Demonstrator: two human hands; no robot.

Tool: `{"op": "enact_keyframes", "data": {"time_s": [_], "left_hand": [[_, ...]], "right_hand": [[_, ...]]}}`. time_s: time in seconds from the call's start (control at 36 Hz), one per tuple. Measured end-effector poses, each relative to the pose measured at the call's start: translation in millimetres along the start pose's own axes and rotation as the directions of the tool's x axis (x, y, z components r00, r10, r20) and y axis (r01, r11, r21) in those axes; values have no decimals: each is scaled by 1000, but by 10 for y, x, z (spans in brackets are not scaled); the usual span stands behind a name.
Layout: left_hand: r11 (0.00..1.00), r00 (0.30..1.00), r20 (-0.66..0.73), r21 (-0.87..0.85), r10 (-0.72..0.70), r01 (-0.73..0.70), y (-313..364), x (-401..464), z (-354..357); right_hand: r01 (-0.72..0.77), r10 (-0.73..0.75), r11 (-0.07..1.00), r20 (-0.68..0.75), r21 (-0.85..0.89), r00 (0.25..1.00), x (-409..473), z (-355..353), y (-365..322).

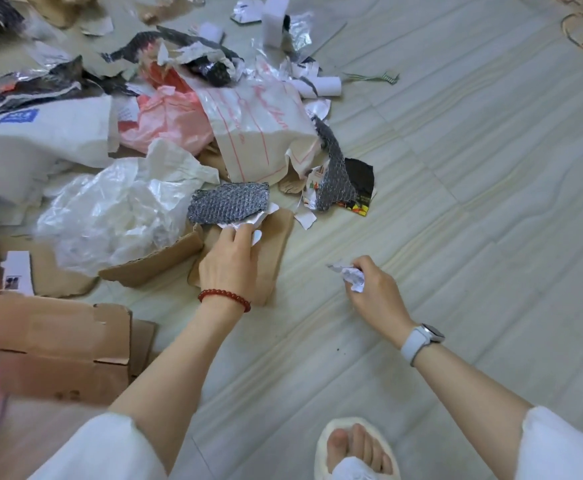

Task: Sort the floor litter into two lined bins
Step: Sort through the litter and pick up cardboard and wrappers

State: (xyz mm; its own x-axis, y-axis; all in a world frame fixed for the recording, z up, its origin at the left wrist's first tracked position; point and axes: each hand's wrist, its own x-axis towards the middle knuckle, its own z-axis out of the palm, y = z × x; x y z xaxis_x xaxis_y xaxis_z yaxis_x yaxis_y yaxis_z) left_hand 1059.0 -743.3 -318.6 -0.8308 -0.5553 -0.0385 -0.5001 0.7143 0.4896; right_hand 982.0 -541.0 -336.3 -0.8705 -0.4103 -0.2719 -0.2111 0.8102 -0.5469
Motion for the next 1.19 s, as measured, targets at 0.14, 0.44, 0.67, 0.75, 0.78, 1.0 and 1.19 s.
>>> {"op": "enact_keyframes", "data": {"time_s": [0.14, 0.44, 0.67, 0.75, 0.78, 1.0, 1.19], "left_hand": [[982, 991, 107, 180, -83, 63, 28, 332, -88], [950, 974, 215, 312, -76, 6, -50, 734, 142], [983, 976, -139, 92, 169, -157, 27, 643, -260], [965, 945, -195, 57, 261, -255, 33, 617, -639], [955, 930, -218, 67, 297, -290, 26, 613, -804], [889, 785, -447, 363, 428, -279, -356, 365, -2505], [871, 705, -661, 474, 256, 128, -1293, -427, -3502]], "right_hand": [[116, -109, 988, -66, 98, 992, 352, -51, -320], [171, -158, 979, -113, 109, 981, 609, -6, -347], [101, -67, 953, -128, 286, 990, 595, -86, -494], [171, -133, 939, -142, 297, 981, 622, -184, -793], [199, -162, 933, -144, 299, 976, 638, -219, -915], [552, -519, 762, -192, 339, 833, 513, -401, -2505], [726, -777, 568, -40, 386, 629, -16, 41, -3918]]}}
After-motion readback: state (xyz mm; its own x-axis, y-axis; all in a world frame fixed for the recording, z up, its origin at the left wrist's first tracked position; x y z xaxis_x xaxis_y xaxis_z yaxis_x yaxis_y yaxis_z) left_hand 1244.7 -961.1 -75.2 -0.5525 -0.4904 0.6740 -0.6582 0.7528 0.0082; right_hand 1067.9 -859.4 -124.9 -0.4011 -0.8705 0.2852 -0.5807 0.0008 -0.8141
